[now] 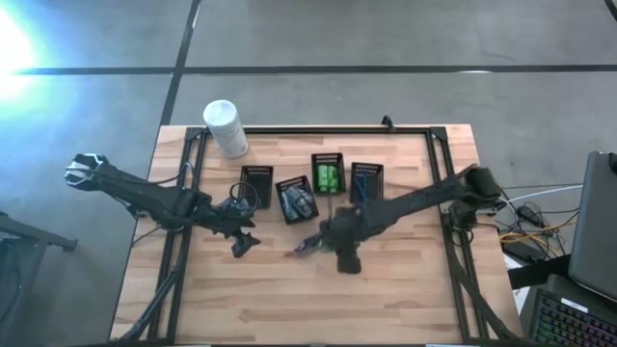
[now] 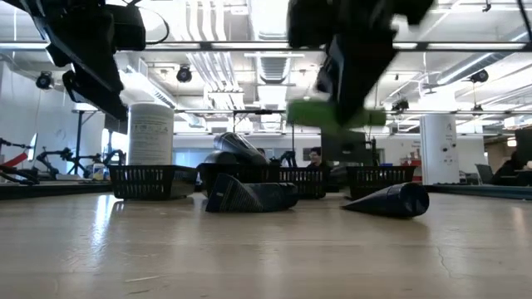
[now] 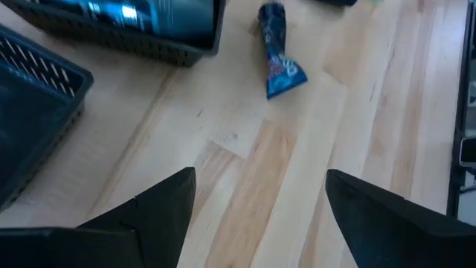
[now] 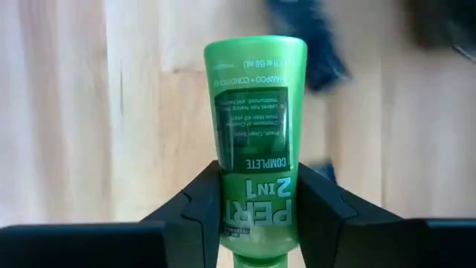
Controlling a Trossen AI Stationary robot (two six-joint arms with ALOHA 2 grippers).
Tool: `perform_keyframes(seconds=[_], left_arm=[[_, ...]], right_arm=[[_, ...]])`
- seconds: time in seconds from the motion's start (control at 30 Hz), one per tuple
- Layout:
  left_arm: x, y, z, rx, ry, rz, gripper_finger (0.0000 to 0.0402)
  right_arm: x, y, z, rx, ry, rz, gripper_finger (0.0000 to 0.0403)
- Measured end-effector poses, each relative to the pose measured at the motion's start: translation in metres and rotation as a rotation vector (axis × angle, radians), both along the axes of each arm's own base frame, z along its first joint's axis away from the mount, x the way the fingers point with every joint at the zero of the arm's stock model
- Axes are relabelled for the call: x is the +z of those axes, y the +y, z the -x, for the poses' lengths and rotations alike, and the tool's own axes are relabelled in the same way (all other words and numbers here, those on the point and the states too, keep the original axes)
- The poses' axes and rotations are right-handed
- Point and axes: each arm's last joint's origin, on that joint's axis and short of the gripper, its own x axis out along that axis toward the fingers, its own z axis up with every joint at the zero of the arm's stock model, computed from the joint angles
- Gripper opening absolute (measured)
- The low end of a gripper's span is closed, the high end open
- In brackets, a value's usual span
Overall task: Pick & Place Travel size toiletries
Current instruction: Put the shampoo bottle into the middle right bin, then put the right shaving cream into the far left bin
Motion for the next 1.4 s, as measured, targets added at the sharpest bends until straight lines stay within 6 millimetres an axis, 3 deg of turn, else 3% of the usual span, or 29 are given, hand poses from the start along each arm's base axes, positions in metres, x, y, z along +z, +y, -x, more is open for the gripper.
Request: perform_keyframes(seconds=[0.13, 0.27, 0.43, 0.57, 0.8, 1.0, 1.17, 1.33, 1.4], left_arm=[[0.001, 0.001, -0.001, 0.015, -0.02, -0.024, 0.0305], [0.002, 0.001, -0.003, 0.015, -0.045, -0.06, 0.0305], [0.004, 0.001, -0.005, 0.012, -0.079, -0.076, 0.0305], [0.004, 0.001, -0.005, 0.013, -0.078, -0.076, 0.0305], [0.004, 0.001, -0.005, 0.014, -0.077, -0.075, 0.0305], [0.004, 0.001, -0.005, 0.017, -0.078, -0.072, 0.0305], [0.004, 0.001, -0.005, 0.018, -0.078, -0.071, 0.0305], [0.005, 0.001, -0.005, 0.035, -0.082, -0.053, 0.0305], [0.005, 0.001, -0.005, 0.044, -0.083, -0.044, 0.0305]], right_arm=[[0.025, -0.042, 0.02, -0.466, -0.017, -0.102, 0.0135], [0.021, -0.103, 0.026, -0.932, -0.18, -0.256, 0.0144], [0.008, -0.159, 0.017, -1.241, -0.477, -0.364, 0.0141], [-0.013, -0.18, 0.014, -1.342, -0.468, -0.35, 0.0156], [-0.03, -0.184, 0.003, -1.351, -0.371, -0.254, 0.0223], [-0.014, -0.177, 0.0, -1.231, -0.36, -0.172, 0.0278], [0.021, -0.145, 0.007, -1.002, -0.28, -0.078, 0.0308], [0.025, -0.095, 0.029, -0.933, 0.072, -0.027, 0.0318], [0.024, -0.072, 0.034, -0.943, 0.13, -0.042, 0.0321]])
